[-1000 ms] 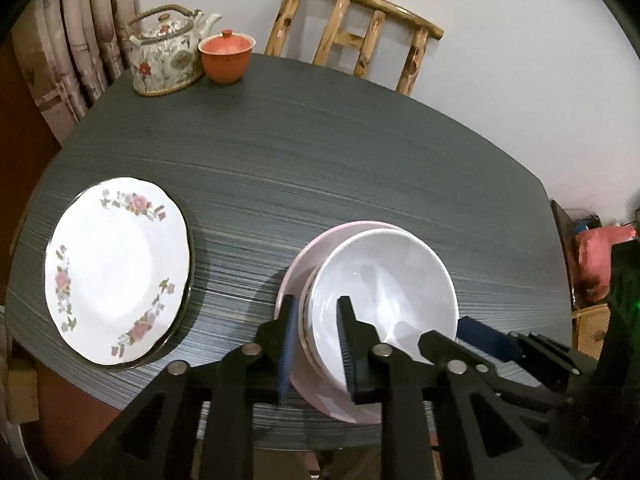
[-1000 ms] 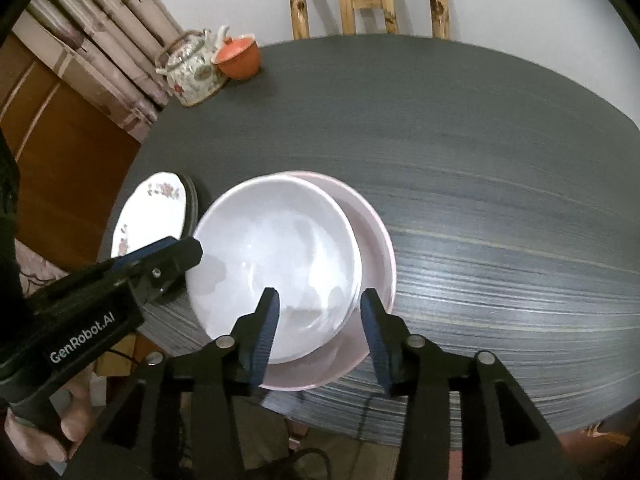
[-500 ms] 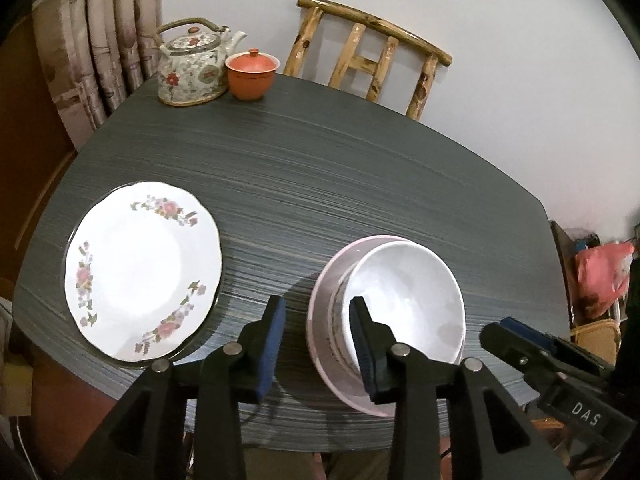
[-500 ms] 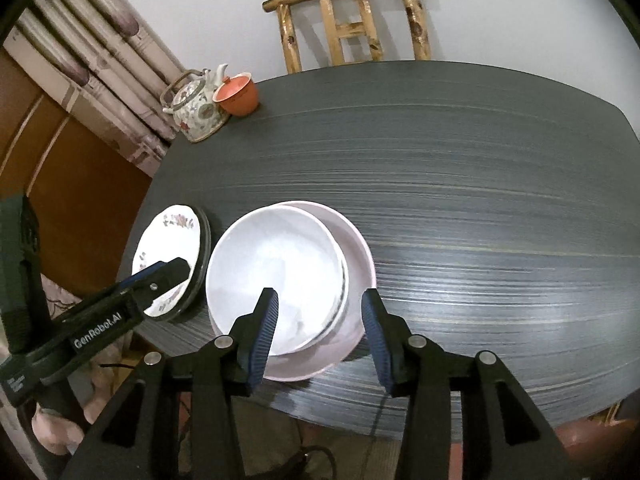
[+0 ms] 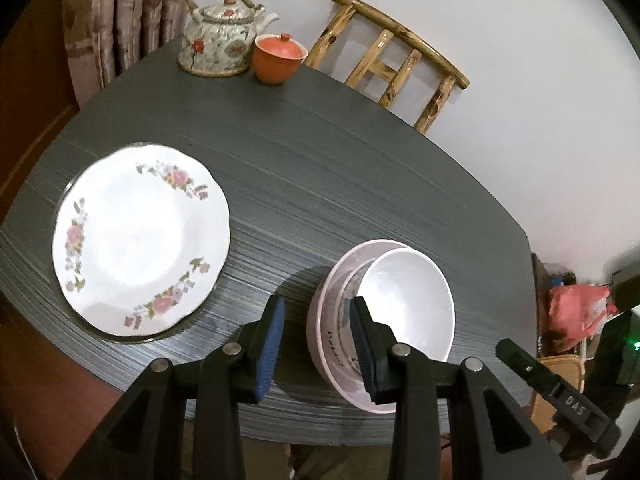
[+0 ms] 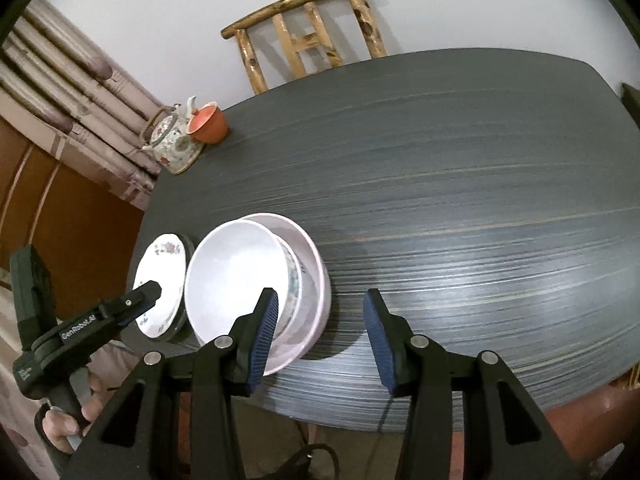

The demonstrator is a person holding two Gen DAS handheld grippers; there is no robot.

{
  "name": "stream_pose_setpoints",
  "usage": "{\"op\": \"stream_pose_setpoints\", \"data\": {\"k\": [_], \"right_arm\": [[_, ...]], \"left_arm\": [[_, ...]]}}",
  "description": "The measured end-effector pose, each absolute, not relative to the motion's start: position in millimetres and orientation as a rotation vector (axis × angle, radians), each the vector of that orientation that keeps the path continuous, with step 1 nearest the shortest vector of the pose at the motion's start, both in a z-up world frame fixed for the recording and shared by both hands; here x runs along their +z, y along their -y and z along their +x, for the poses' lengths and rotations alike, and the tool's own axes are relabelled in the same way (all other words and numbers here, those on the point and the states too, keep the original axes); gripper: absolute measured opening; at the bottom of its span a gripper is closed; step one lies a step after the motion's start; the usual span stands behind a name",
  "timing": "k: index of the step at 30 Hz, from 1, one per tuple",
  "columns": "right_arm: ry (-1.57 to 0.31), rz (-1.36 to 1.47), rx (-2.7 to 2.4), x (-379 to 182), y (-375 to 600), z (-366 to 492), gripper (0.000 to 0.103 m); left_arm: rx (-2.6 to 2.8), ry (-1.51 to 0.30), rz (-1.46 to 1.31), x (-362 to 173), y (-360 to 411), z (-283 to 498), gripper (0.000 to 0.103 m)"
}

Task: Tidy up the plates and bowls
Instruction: 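Close both tools on the pink bowl rim and lift the nested bowls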

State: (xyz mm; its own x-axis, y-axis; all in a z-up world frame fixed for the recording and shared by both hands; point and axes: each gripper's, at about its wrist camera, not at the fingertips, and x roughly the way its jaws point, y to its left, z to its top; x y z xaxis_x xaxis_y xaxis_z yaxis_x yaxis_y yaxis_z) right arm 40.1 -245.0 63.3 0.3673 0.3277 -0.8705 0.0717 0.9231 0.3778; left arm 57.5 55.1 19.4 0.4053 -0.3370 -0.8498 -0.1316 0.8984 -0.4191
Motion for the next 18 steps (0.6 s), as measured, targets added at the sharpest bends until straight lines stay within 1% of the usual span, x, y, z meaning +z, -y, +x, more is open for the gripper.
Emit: {"op": "stream_pose_setpoints", "data": {"k": [4, 18], "right_arm": [[-1.211, 0.38, 0.163, 55.7, 244.8, 39.7, 0.043], [-1.272, 0.39, 0.179, 29.9, 234.9, 44.3, 0.043]], "left_arm": [[-0.159, -1.188, -0.54, 10.5, -58.3, 58.1, 0.034], [-0.116, -1.269, -0.625, -17.6, -61.6, 65.3, 0.034]]}}
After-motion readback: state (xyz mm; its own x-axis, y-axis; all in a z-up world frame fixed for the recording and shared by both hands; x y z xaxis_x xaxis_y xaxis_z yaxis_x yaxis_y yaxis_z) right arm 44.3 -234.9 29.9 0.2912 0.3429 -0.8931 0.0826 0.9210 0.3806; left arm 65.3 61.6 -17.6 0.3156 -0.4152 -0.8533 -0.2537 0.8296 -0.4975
